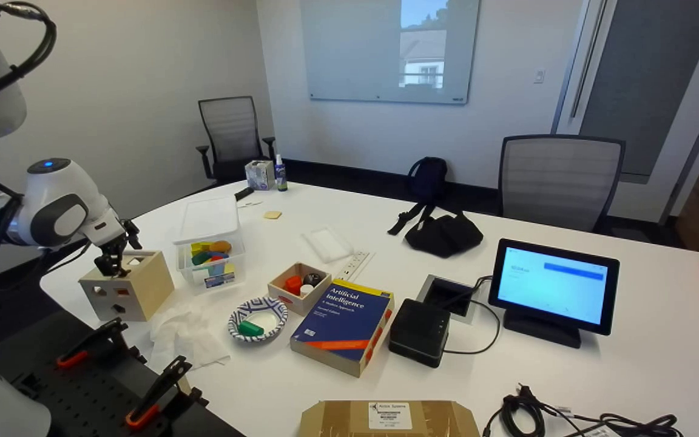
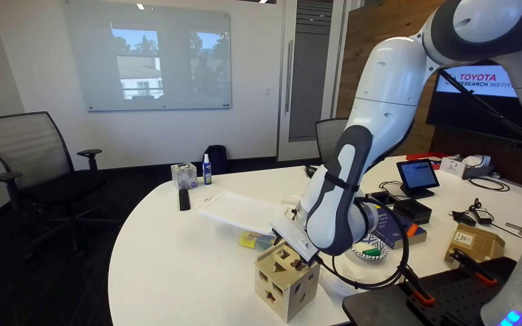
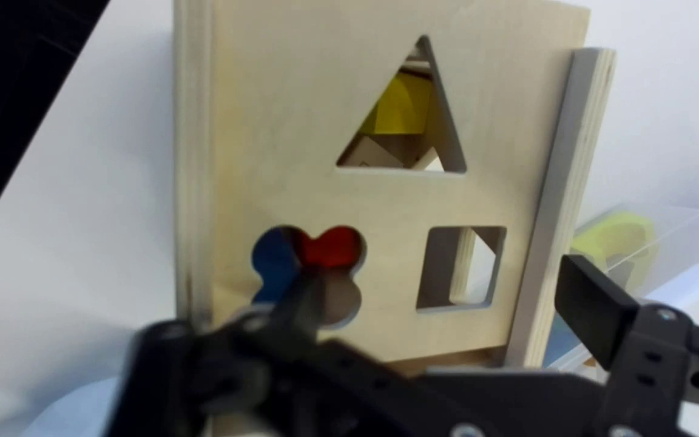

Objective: Slightly slide the wooden lid off the wooden box

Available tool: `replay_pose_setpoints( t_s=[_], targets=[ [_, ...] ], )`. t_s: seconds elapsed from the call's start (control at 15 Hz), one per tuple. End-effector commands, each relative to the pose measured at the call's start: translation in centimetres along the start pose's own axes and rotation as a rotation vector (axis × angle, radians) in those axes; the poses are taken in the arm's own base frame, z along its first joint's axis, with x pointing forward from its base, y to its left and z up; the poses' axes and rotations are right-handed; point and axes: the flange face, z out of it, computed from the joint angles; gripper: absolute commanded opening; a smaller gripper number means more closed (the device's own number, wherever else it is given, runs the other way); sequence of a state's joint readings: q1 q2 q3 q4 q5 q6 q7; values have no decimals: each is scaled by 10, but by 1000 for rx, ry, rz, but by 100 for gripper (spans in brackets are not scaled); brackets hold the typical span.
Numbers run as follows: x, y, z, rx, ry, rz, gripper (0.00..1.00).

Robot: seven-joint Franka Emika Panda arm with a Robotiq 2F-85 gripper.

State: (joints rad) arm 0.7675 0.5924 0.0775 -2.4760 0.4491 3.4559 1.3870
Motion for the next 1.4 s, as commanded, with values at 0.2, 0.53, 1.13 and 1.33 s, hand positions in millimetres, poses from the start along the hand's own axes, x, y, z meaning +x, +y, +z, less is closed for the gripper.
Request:
replay_pose_setpoints(
  t_s=[0.2, 0.53, 1.13, 1.33],
  targets=[
    [-14, -8, -6, 17, -39, -22, 100],
    [-16, -10, -3, 12, -73, -29, 100],
    [-17, -10, 18, -23, -134, -47, 100],
    [-20, -12, 23, -29, -142, -59, 100]
  ],
)
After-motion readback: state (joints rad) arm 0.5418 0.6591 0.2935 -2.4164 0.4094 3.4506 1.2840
